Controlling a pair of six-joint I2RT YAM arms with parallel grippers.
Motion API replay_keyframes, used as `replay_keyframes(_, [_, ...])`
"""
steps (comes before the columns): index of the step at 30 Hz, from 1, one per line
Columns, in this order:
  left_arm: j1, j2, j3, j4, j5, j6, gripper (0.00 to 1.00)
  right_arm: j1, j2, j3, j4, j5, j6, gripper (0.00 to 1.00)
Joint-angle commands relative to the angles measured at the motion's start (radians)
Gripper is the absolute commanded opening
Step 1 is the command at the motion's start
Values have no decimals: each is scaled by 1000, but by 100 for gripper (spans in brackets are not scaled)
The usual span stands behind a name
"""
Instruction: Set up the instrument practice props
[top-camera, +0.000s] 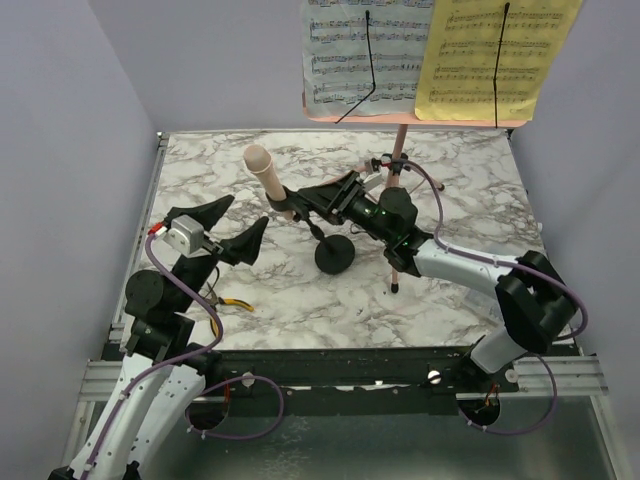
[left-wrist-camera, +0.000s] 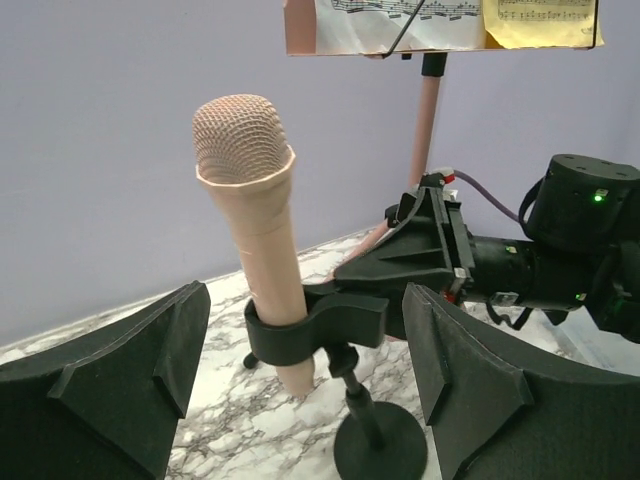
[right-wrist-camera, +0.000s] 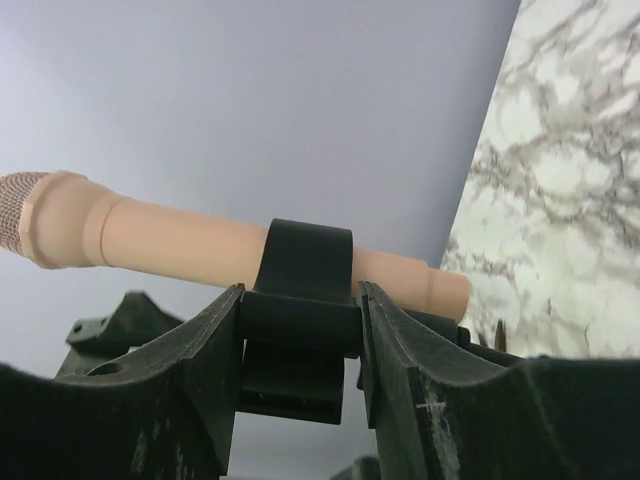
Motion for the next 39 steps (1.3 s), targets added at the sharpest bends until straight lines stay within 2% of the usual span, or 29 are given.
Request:
replay_keyframes(1, [11,0,1,1,-38,-25,84,13,71,111,214,145,6,0])
replay_keyframes(8, [12,-22,-5,1,-91,-22,84,30,258,253,388,203,48,0])
replay_keyframes(10, [12,-22,-3,-4,-115,-26,84,41,316,286,486,249,51,0])
replay_keyframes(13, [13,-27,-3,-11,-139,-23,83,57,384,352,533,317,32,0])
replay_keyframes(20, [15,-34,-2,-26,-181,-20,82,66,550,512,571,419,58,0])
replay_keyframes(25, [15,-42,-2,-31,-198,-18,82,66,598,590,546,466,73,0])
replay_keyframes(31, [17,-42,-1,-32,-202,-18,82,67,657,613,550,507,154,0])
replay_keyframes(39, [17,-40,-1,-34,-202,-17,82,67,689,596,562,527,138,0])
